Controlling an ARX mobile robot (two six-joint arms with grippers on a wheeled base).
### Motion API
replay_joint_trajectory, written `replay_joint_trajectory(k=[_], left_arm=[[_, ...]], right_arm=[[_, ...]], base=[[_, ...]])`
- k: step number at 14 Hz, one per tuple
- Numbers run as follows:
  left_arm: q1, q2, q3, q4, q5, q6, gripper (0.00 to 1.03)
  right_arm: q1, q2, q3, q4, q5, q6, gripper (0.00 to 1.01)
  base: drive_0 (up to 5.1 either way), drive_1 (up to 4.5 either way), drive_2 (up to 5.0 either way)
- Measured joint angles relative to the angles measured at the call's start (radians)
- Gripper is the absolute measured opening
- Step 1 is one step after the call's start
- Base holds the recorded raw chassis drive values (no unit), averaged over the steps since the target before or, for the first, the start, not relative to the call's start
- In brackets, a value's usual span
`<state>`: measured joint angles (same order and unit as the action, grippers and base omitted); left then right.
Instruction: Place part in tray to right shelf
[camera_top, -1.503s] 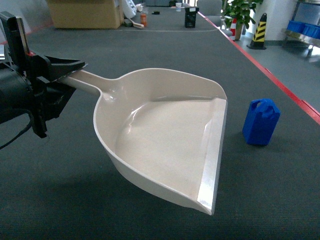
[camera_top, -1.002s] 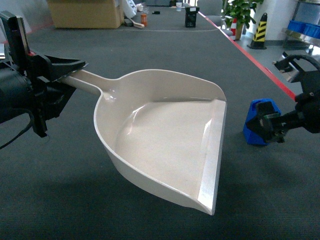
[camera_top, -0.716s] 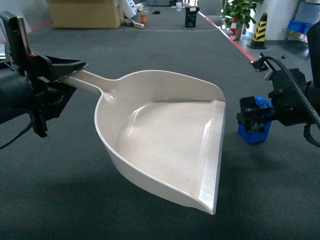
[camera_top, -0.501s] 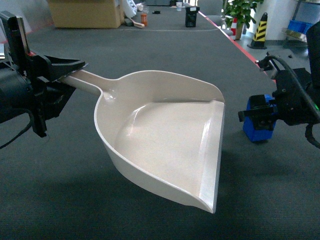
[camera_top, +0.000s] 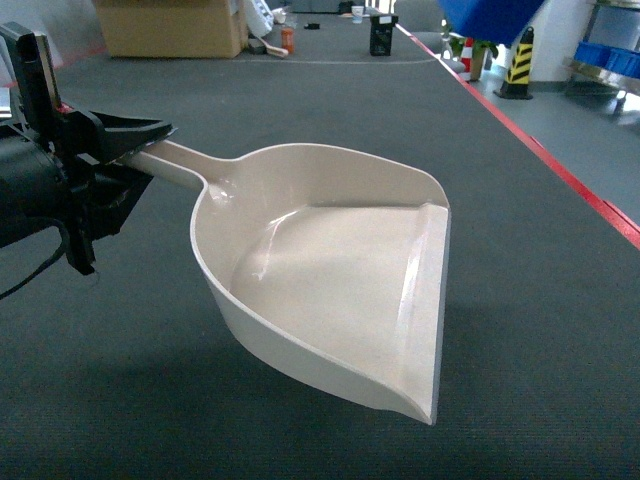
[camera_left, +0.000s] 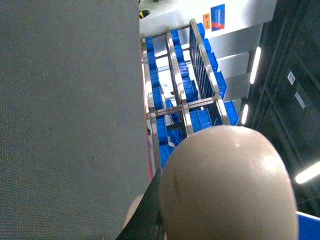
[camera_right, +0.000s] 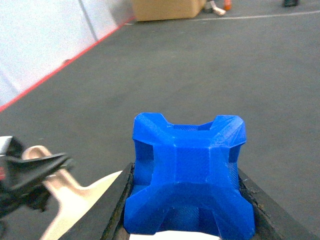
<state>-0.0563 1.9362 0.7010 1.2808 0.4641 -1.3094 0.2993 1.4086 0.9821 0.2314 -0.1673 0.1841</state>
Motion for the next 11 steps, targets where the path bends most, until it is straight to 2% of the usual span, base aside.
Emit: replay_joint_trajectory(k=[1,3,4,5,6,7,8,9,10,11], left_arm=[[0.000,0.000,0.000,0.000,-0.001,0.000,0.17],[0.000,0.000,0.000,0.000,0.000,0.000,0.17],[0.000,0.000,0.000,0.000,0.000,0.000,0.17],[0.000,0.000,0.000,0.000,0.000,0.000,0.16],[0.000,0.000,0.000,-0.001,-0.001,0.005,0.16],[0.001,0.000,0.000,0.000,-0.004,0.006,0.16],[0.001,0.000,0.000,-0.001,-0.003,0.005,0.16],[0.001,0.000,0.000,-0.001,-0.003,0.006,0.16],[0.001,0.000,0.000,-0.001,-0.003,0.006,0.16],[0.001,0.000,0.000,-0.001,-0.003,0.006,0.16]], right_arm=[[0.071,0.016,0.000,0.012,-0.029,0.068,0.47],[0.178,0.140,-0.022,0.040,0.001,0.186,0.47],[0.214,0.192,-0.028,0.045,0.011,0.220,0.47],[0.273,0.275,-0.024,0.082,0.066,0.250,0.50],[0.248,0.218,-0.046,0.092,0.103,0.232,0.80],[0.214,0.141,-0.079,0.105,0.133,0.201,0.92],[0.169,0.032,-0.132,0.137,0.184,0.148,1.00],[0.122,-0.092,-0.210,0.199,0.265,0.050,0.98],[0.070,-0.233,-0.333,0.319,0.346,-0.084,0.98],[-0.012,-0.422,-0.500,0.346,0.348,-0.187,0.98]], base=[[0.0,0.00,0.0],[0.0,0.00,0.0],[0.0,0.00,0.0],[0.0,0.00,0.0],[0.0,0.00,0.0],[0.0,0.00,0.0],[0.0,0.00,0.0],[0.0,0.00,0.0],[0.0,0.00,0.0],[0.0,0.00,0.0]])
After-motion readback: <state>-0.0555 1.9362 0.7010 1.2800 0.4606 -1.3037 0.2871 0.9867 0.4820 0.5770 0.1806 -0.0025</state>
